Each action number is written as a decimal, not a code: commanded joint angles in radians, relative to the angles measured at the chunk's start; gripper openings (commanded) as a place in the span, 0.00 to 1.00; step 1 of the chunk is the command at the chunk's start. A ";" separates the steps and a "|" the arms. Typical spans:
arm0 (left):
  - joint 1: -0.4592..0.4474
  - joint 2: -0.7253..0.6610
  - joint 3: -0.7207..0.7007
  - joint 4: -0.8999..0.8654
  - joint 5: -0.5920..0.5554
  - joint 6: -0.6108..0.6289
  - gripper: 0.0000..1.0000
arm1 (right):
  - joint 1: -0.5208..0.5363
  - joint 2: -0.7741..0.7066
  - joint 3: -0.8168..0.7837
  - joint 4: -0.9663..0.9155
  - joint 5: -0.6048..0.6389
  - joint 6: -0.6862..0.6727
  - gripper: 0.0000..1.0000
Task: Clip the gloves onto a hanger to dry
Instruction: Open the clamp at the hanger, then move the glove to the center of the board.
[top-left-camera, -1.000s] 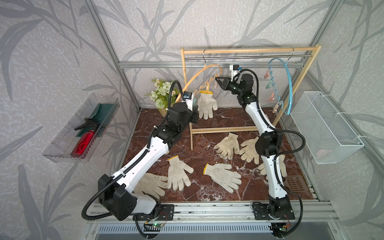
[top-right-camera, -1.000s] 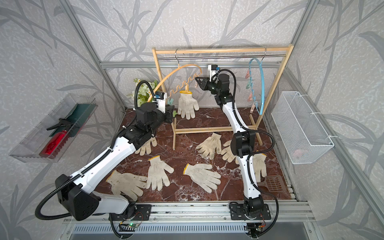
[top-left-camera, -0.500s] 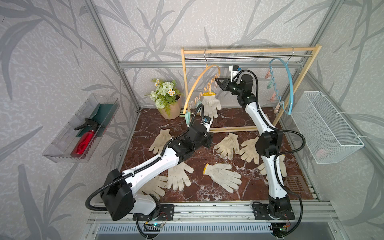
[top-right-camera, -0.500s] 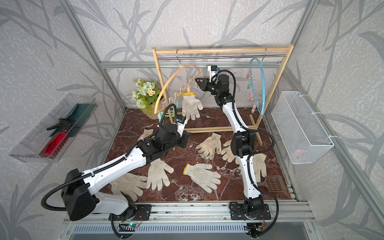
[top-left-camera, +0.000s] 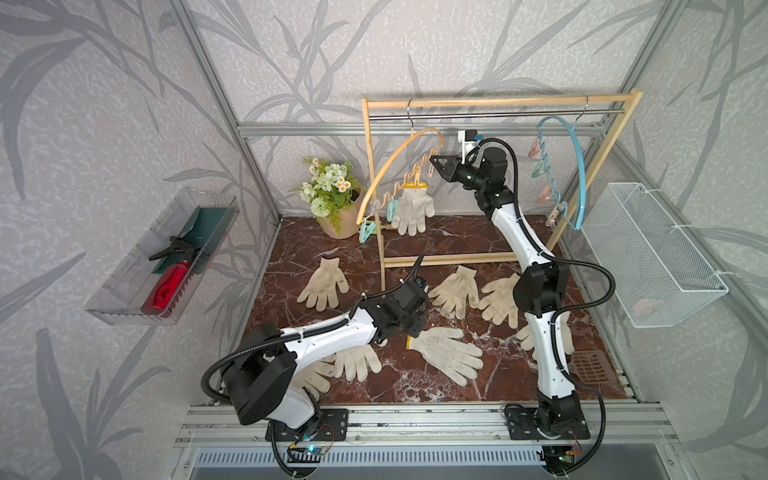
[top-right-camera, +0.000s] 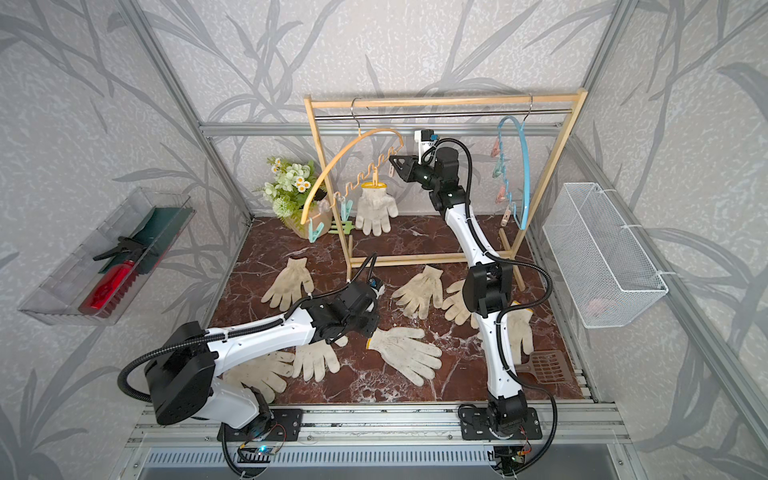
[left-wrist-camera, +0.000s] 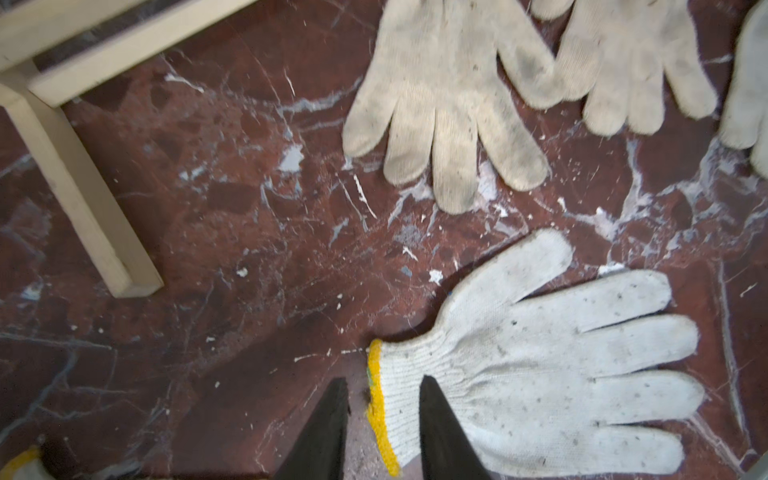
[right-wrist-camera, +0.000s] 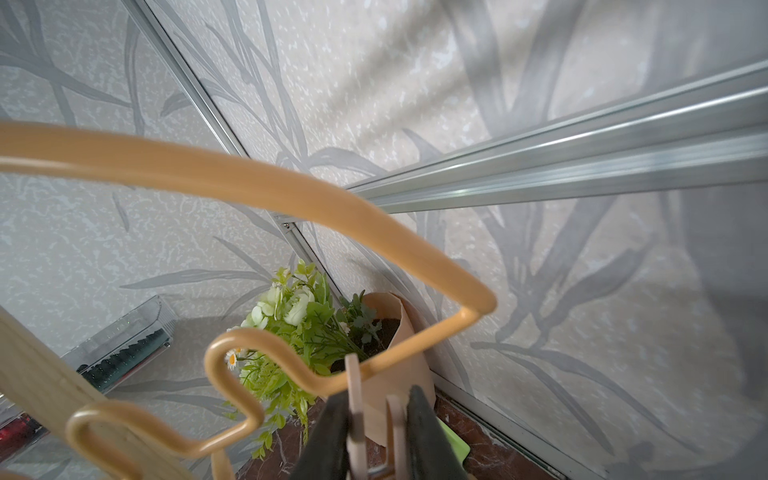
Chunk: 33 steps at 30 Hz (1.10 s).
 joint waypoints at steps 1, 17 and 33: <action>-0.031 0.033 -0.006 -0.063 0.026 -0.021 0.30 | 0.007 -0.069 -0.027 0.016 -0.011 -0.012 0.25; -0.074 0.241 0.083 -0.287 -0.208 0.008 0.19 | 0.000 -0.073 -0.030 0.018 0.005 -0.025 0.27; 0.132 0.285 0.290 -0.294 -0.270 0.021 0.22 | -0.004 -0.068 -0.028 0.026 0.003 -0.018 0.27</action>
